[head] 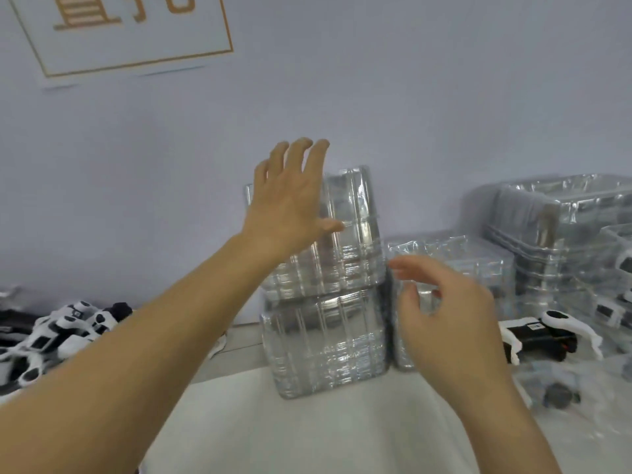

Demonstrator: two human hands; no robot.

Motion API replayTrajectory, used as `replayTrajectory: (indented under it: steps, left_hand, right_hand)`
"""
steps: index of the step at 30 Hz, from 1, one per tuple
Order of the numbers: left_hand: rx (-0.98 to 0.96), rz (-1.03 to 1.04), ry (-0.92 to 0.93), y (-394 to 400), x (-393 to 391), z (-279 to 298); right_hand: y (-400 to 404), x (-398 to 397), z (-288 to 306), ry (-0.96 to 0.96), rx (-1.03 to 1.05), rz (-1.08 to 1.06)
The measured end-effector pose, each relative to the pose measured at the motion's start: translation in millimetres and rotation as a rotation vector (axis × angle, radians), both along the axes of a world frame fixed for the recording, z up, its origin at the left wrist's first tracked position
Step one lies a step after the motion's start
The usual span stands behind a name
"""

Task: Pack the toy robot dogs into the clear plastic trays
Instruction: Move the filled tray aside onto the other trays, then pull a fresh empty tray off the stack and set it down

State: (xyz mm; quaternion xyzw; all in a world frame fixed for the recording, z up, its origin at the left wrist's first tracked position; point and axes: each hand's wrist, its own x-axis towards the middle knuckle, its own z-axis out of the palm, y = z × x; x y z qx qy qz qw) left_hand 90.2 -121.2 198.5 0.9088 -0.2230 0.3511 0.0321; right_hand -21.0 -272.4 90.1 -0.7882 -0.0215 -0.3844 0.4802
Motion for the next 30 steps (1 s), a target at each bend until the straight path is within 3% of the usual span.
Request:
replayTrajectory:
  steps: [3, 6, 8, 12, 19, 25, 30]
  left_hand:
    - [0.165, 0.045, 0.197, -1.8, 14.9, 23.5]
    - [0.052, -0.071, 0.394, -2.2, 23.5, 35.7]
    - [-0.042, -0.139, 0.413, -1.0, 28.3, 39.9]
    - [-0.183, -0.175, 0.327, 3.5, 36.2, 46.8]
    - [-0.524, -0.198, 0.005, 4.0, -2.3, 51.9]
    - [-0.936, -0.306, -0.286, 20.4, -84.2, -22.5]
    - [-1.125, -0.282, -0.256, 36.1, -119.3, -75.4]
  right_hand:
    - [2.9, 0.8, -3.6, 0.001, 0.023, 0.035]
    - [3.1, 1.7, -6.1, 0.020, 0.033, 0.064]
    - [2.9, 2.4, -7.3, 0.031, 0.039, 0.086]
    - [3.6, 3.4, -9.4, 0.050, 0.046, 0.115]
    - [9.7, 6.0, -12.2, 0.052, 0.073, 0.140]
    - [28.7, 2.2, -4.0, 0.015, 0.159, 0.295]
    - [56.6, -3.7, 2.5, -0.019, 0.151, 0.493]
